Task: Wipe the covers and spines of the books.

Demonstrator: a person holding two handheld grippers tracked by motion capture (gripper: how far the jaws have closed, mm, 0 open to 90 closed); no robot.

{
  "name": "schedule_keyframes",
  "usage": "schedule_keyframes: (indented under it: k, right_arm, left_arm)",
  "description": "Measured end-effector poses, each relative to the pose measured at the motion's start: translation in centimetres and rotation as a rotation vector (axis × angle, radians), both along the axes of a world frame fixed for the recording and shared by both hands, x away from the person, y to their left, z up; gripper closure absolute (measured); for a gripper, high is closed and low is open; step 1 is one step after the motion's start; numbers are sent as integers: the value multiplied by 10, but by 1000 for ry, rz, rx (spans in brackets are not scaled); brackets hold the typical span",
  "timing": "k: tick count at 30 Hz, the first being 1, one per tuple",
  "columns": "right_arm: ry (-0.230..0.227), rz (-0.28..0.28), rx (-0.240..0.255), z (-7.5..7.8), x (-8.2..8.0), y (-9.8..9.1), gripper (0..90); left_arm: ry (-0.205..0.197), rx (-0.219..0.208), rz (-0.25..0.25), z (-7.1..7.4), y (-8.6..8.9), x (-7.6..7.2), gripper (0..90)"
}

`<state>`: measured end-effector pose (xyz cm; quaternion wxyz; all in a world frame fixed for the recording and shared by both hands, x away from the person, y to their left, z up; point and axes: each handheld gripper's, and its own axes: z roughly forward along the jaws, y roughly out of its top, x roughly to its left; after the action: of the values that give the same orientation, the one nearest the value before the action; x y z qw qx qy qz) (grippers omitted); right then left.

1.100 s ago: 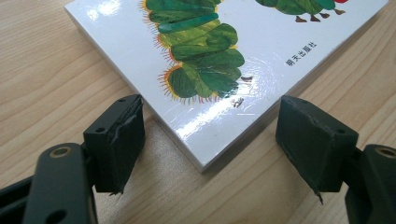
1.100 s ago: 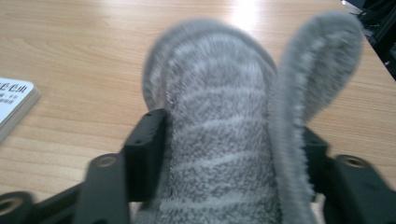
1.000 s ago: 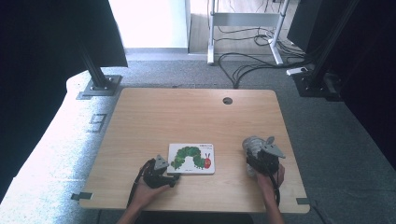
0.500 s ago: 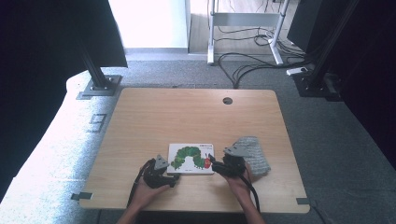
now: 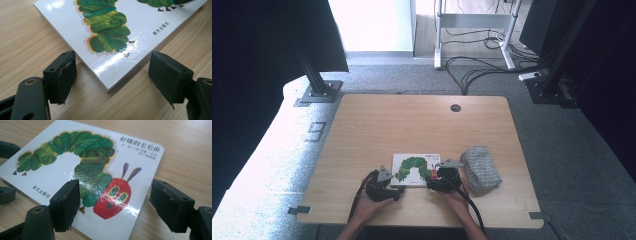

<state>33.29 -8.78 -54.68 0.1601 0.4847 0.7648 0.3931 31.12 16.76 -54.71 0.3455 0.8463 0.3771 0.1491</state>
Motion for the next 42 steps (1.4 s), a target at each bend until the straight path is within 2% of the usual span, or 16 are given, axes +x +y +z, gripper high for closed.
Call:
schedule_keyframes:
  k: [9, 13, 17, 21, 23, 28, 37, 42]
  right_arm:
    - [23, -16, 53, -1, 2, -1, 238]
    - [29, -27, 97, 2, 2, -5, 252]
    - [14, -34, 157, 10, 0, -10, 275]
    - [-20, -25, 187, 20, -4, -13, 282]
    - [-28, -23, 194, 22, -5, -13, 282]
    - [-31, -22, 197, 23, -5, -13, 282]
    - [-44, -15, 202, 28, -7, -13, 281]
    - [-77, -4, 191, 34, -11, -10, 281]
  left_arm:
    - [0, 0, 1, 0, 0, 0, 222]
    - [-1, 3, 1, 0, -1, 0, 221]
    - [2, 9, -3, 0, -3, 0, 188]
    - [4, 7, 2, 0, -4, 0, 173]
    - [4, 4, 8, 0, -4, 0, 177]
    - [25, -40, 23, 0, -2, 1, 173]
    - [29, -55, 44, 1, -4, 2, 160]
    - [34, -72, 70, 1, -3, 4, 189]
